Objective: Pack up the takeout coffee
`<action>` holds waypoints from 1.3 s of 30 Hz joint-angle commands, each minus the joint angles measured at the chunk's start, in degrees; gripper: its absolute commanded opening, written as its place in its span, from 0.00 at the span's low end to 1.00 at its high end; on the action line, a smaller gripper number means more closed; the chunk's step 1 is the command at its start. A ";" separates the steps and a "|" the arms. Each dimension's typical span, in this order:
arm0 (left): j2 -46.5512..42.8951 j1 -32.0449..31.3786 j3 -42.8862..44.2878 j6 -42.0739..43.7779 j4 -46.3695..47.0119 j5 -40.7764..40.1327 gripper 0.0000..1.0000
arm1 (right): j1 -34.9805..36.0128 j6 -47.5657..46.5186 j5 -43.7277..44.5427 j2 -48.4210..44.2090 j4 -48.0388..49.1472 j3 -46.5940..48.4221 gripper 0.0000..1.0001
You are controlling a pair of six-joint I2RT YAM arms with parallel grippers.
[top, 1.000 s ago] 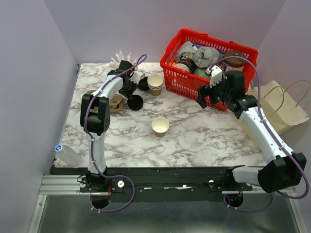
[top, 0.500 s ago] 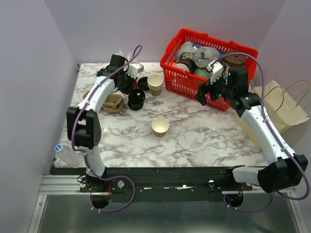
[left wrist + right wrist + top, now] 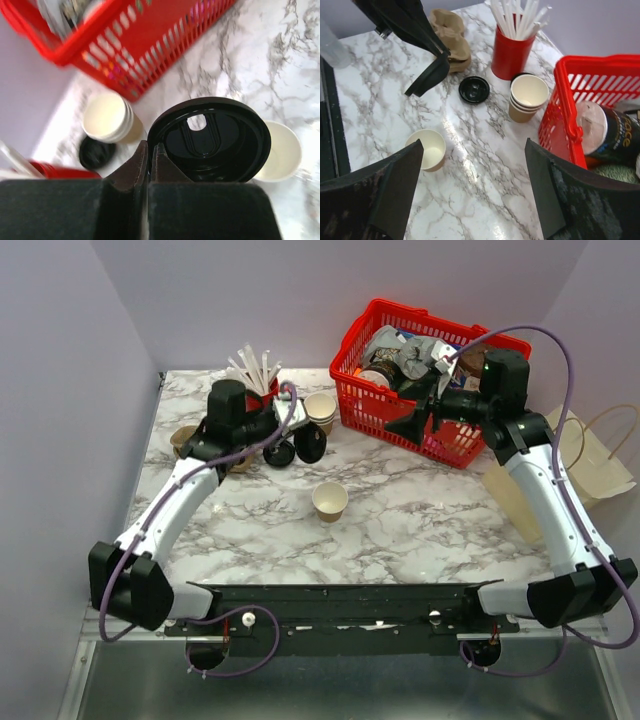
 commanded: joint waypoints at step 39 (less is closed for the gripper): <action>-14.16 -20.31 -21.53 43.76 35.76 -20.19 0.00 | 7.39 31.15 -15.12 14.51 9.76 8.49 0.83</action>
